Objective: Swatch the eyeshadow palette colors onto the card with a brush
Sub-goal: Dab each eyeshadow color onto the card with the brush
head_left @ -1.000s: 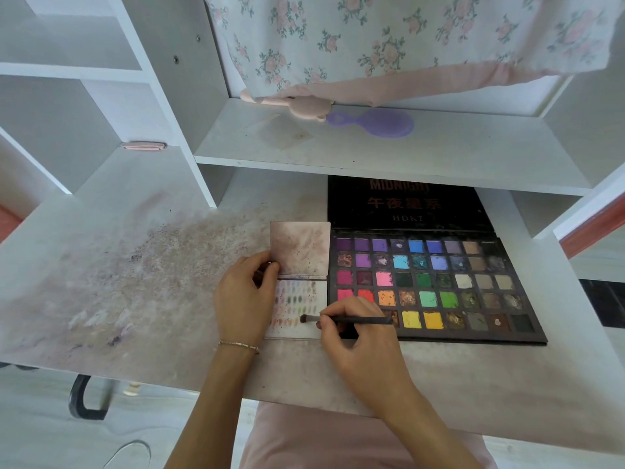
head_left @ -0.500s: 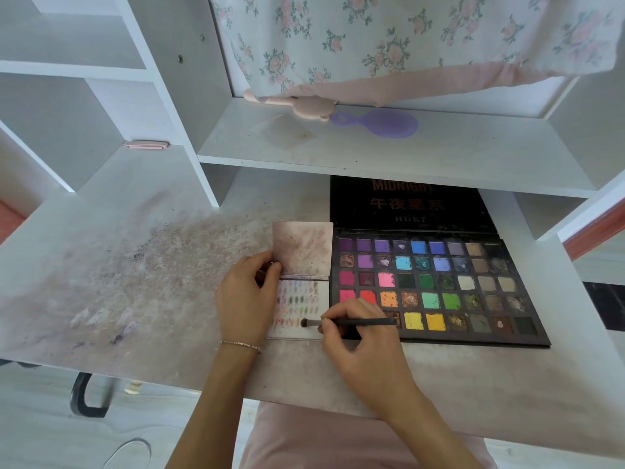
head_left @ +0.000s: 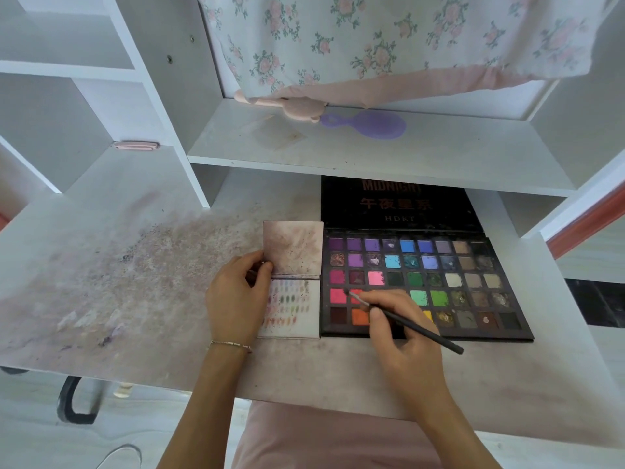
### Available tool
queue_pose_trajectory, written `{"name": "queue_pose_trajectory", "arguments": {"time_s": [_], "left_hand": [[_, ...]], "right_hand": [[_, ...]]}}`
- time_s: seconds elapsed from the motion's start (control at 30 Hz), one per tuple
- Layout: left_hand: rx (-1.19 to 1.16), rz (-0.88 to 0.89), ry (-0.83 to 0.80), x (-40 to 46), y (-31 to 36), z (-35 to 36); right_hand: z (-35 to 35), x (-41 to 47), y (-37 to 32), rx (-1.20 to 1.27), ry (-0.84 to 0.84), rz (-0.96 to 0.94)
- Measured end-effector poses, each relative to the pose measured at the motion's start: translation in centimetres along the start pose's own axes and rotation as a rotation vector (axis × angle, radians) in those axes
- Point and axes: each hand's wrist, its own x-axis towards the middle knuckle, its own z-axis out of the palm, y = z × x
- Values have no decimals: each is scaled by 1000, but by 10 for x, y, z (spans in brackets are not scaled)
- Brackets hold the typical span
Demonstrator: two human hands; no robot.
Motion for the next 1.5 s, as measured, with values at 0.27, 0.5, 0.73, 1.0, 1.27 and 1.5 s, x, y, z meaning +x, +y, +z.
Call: {"name": "queue_pose_trajectory", "arguments": {"time_s": [0.27,0.5,0.73,1.0,1.27,1.5], "left_hand": [[0,-2,0,1,1,-2],[10,2,-10,-1,2,-1],[6,-14,-12,-2,3,-1],[4,7,-11,-2,5,-2],[11,-1,-23,-1,4,-1],[20,1,-19,0,4,-1]], "right_hand": [[-51,-9,16,-77,188,124],[-90,-11,24,-200,350,171],[-105,-12,29,-277,401,266],[-101,-10,24,-329,370,273],[-102,-10,25,-373,391,229],[-102,-10,29,-406,415,233]]}}
